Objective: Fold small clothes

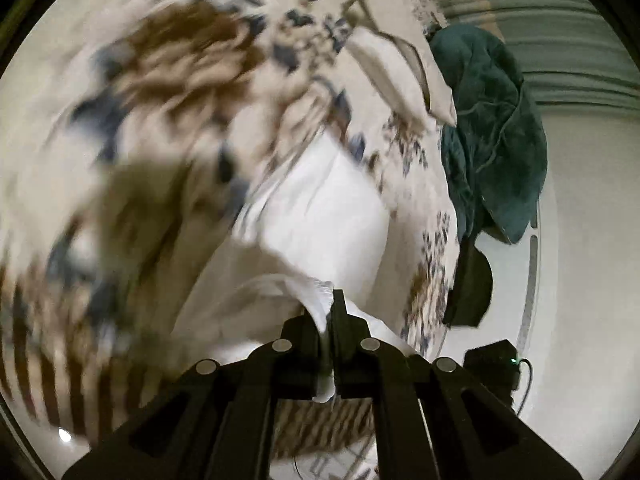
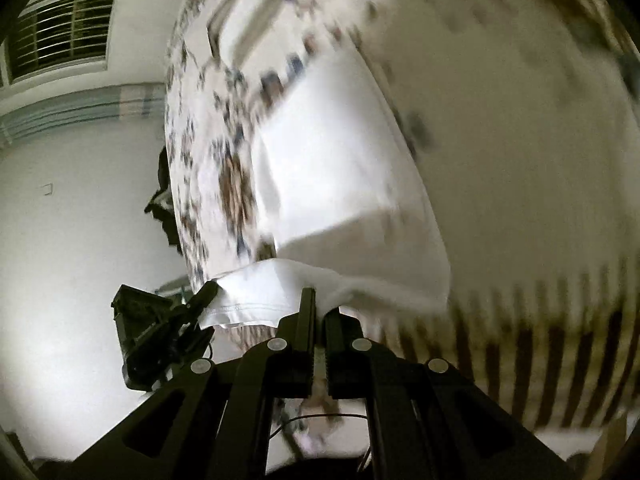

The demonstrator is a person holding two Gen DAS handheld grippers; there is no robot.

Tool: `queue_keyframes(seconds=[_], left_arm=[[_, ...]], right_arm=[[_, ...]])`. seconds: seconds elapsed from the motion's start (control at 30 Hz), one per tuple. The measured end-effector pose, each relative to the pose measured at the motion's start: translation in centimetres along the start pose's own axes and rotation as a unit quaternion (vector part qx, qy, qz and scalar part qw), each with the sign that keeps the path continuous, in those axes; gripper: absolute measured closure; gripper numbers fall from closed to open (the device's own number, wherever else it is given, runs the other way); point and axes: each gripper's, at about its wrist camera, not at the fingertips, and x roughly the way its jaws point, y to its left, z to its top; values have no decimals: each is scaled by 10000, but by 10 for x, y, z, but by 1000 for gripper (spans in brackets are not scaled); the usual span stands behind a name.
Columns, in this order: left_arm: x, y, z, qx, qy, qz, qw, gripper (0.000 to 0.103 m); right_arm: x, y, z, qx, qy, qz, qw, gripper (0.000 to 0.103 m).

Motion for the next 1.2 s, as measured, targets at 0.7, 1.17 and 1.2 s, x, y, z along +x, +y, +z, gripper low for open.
queue_keyframes(seconds=[0.7, 1.17, 1.2], left_arm=[[56, -14, 114, 482, 83, 731, 9961, 41], [135, -66, 205, 1120, 234, 1104, 9873, 41], [126, -67, 206, 1142, 152, 1075, 9875, 41]], right_arm=[[23, -8, 145, 323, -651, -136, 9973, 47], [72, 40, 221, -168, -918, -832, 9921, 47], [64, 42, 223, -186, -1015, -795, 9915, 47]])
